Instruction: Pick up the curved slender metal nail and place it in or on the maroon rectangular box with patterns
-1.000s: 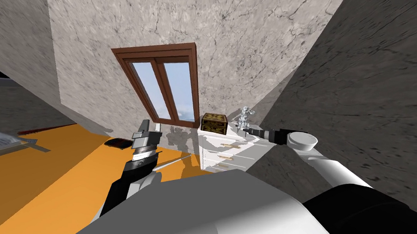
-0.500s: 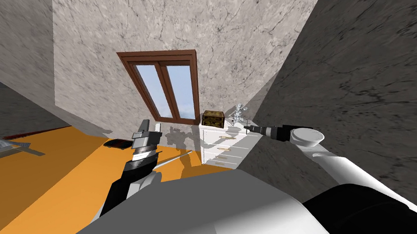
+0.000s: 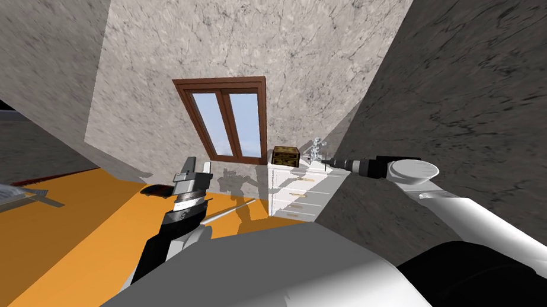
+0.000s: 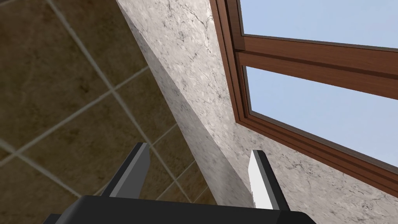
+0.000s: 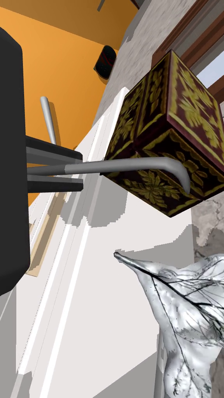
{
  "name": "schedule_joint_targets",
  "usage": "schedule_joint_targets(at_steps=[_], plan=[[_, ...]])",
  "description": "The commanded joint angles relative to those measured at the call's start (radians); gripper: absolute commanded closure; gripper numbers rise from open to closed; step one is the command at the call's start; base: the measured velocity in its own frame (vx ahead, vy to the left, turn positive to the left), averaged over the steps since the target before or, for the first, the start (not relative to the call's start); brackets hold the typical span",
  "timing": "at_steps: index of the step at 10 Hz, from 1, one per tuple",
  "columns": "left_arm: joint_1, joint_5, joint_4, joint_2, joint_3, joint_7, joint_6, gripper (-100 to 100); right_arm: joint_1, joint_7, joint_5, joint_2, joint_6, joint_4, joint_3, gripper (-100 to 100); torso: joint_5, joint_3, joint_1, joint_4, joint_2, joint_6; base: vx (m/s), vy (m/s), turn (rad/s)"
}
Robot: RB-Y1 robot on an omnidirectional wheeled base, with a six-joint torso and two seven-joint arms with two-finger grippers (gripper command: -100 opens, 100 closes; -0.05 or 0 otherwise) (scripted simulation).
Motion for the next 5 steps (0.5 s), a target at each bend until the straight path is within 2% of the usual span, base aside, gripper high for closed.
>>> schedule_joint_targets(at_steps=[1,5], plan=[[0.0,0.0,0.0,0.0,0.0,0.0,0.0,0,0.001,-0.035,-0.02,-0.038,0.002,0.008,-0.028,100,0.0,0.0,0.0,0.0,0.0,0.0,0.093,0.156,0.05],[0.0,0.0,0.0,0.0,0.0,0.0,0.0,0,0.011,-0.117,-0.05,-0.113,0.005,0.013,-0.079,100,0.0,-0.004,0.001,-0.002,-0.006,-0.001,0.128,0.152,0.059]])
